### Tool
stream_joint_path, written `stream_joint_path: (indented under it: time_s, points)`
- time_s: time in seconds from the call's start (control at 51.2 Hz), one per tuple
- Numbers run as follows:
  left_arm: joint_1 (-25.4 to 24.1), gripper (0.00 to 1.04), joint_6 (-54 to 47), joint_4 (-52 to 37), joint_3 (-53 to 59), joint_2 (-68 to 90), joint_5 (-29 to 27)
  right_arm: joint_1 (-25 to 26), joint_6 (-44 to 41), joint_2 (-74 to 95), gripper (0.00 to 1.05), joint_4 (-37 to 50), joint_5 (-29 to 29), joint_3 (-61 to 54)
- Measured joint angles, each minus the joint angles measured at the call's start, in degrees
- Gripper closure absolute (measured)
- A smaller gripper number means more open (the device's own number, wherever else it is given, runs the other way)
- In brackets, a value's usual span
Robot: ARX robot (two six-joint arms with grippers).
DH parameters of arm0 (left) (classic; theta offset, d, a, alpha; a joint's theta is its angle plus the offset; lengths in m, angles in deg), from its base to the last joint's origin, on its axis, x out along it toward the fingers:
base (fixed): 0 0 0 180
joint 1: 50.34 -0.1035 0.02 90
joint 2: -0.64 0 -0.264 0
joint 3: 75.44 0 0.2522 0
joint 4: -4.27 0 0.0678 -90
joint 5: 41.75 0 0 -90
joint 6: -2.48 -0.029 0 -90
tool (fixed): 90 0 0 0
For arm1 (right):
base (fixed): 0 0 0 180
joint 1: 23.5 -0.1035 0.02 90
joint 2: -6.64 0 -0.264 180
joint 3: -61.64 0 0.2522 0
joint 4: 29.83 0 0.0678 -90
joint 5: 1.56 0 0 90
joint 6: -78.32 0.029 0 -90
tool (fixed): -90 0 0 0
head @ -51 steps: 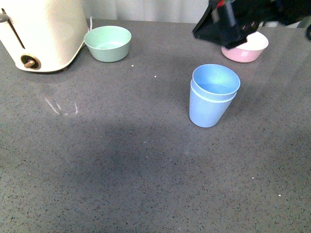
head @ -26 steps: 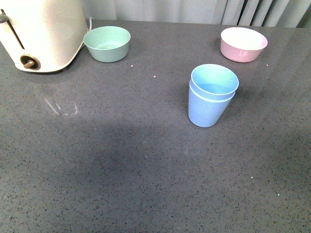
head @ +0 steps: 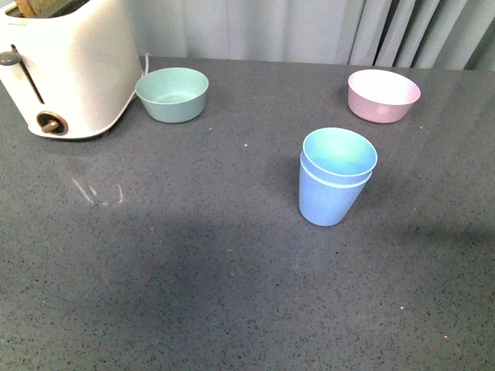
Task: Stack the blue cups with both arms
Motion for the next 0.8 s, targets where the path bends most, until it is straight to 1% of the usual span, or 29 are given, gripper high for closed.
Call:
stream_joint_path:
  time_s: [0.039,0.078,0.176,0.352,0.391,0.43,0.567,0.801]
  points:
    - [0.0,0.09,0.02,0.0,0.0,0.0,-0.02,1.29,0.02,-1.09,1.03,-0.63,2.64,-0.46]
    - [0.0,0.09,0.0,0.0,0.0,0.0,-0.02,2.95,0.02,-2.75,1.03,-1.55,4.09,-1.18]
    - [0.0,0.09,0.02,0.0,0.0,0.0,-0.02,4.31,0.07,-5.77,1.03,-3.34,4.04,-2.36]
    - [0.0,0.09,0.02,0.0,0.0,0.0,0.0,4.35,0.07,-11.47,1.03,-7.23,4.39,-4.2]
    - [0.0,0.09,0.02,0.0,0.0,0.0,-0.02,4.39,0.09,-11.82,1.03,-5.27,4.42,-5.66]
    - [0.0,0.09,0.0,0.0,0.0,0.0,-0.02,4.39,0.13,-12.55,1.03,-5.86,4.42,-5.77]
    - [0.0,0.09,0.0,0.0,0.0,0.0,-0.02,4.42,0.13,-18.56,1.03,-11.32,4.42,-5.81]
    - [0.0,0.09,0.0,0.0,0.0,0.0,-0.02,4.42,0.13,-25.0,1.03,-17.42,4.44,-5.81]
